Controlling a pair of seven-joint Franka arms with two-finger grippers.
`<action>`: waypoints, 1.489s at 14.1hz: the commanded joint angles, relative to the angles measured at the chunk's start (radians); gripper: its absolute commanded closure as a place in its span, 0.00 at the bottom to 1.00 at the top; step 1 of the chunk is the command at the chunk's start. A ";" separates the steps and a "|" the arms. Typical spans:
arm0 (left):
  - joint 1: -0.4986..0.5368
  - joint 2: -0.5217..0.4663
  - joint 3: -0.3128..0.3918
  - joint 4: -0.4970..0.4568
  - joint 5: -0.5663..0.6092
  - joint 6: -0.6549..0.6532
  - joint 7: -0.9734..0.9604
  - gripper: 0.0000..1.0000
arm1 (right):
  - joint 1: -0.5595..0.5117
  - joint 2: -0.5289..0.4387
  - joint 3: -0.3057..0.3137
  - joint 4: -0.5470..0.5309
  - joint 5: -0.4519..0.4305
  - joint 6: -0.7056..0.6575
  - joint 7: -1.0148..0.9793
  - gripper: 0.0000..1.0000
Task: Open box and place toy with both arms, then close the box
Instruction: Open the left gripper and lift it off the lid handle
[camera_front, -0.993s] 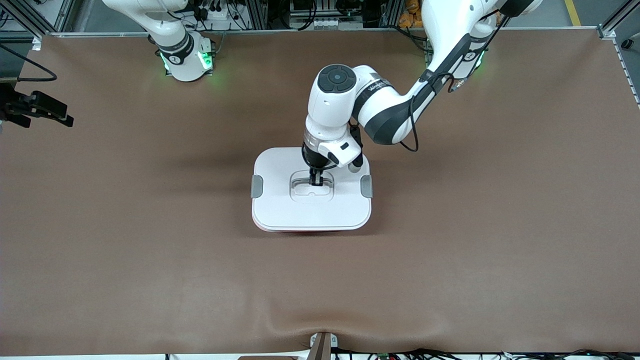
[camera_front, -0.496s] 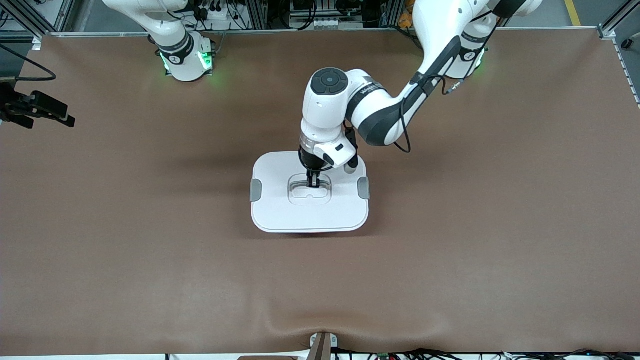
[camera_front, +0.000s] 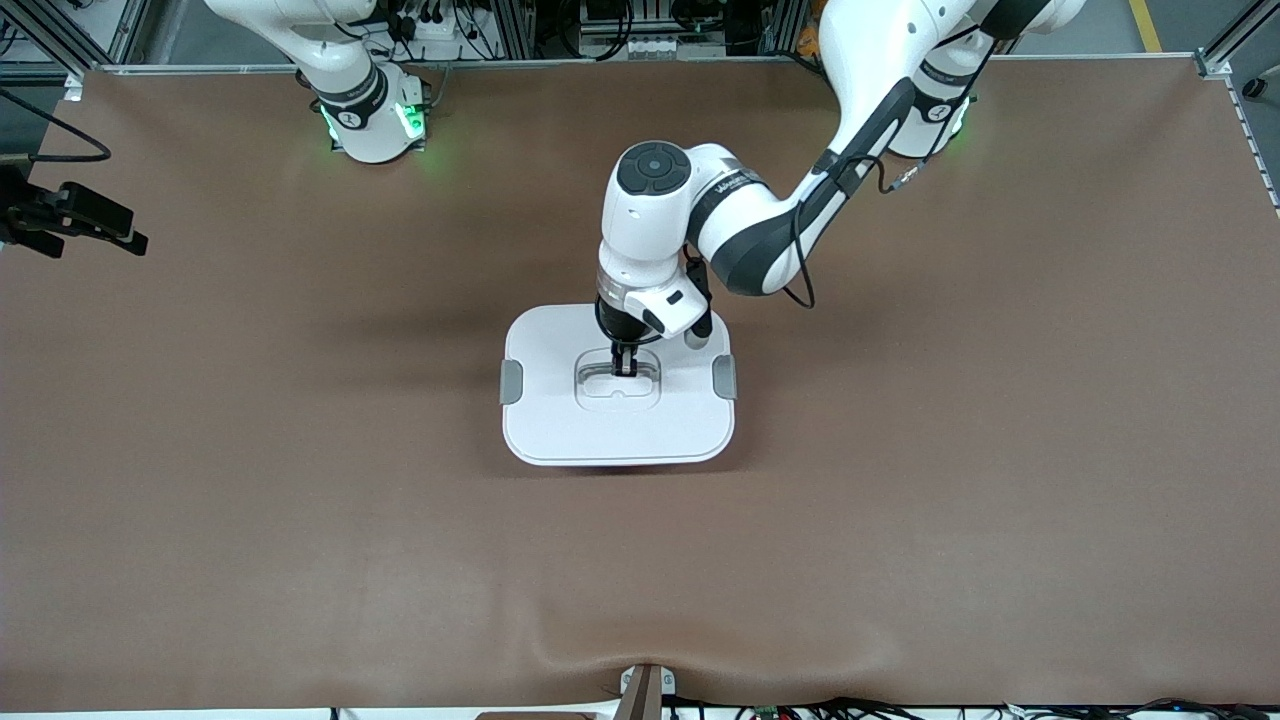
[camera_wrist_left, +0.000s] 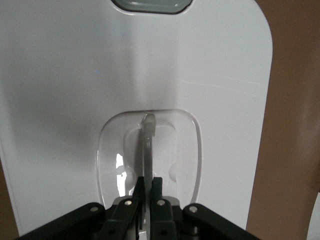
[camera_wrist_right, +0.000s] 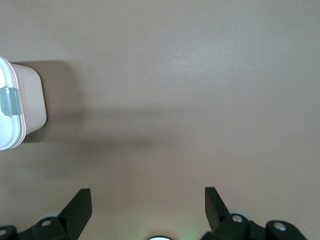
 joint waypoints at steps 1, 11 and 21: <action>-0.025 0.016 0.013 0.024 0.029 0.010 -0.030 1.00 | 0.002 0.011 0.004 0.025 -0.016 -0.008 -0.007 0.00; -0.040 0.033 0.017 0.018 0.040 0.010 -0.073 1.00 | 0.016 0.007 0.005 0.022 -0.014 -0.018 0.006 0.00; -0.031 0.027 0.016 0.018 0.078 0.002 -0.073 0.02 | 0.004 0.004 -0.001 0.015 -0.014 -0.030 0.036 0.00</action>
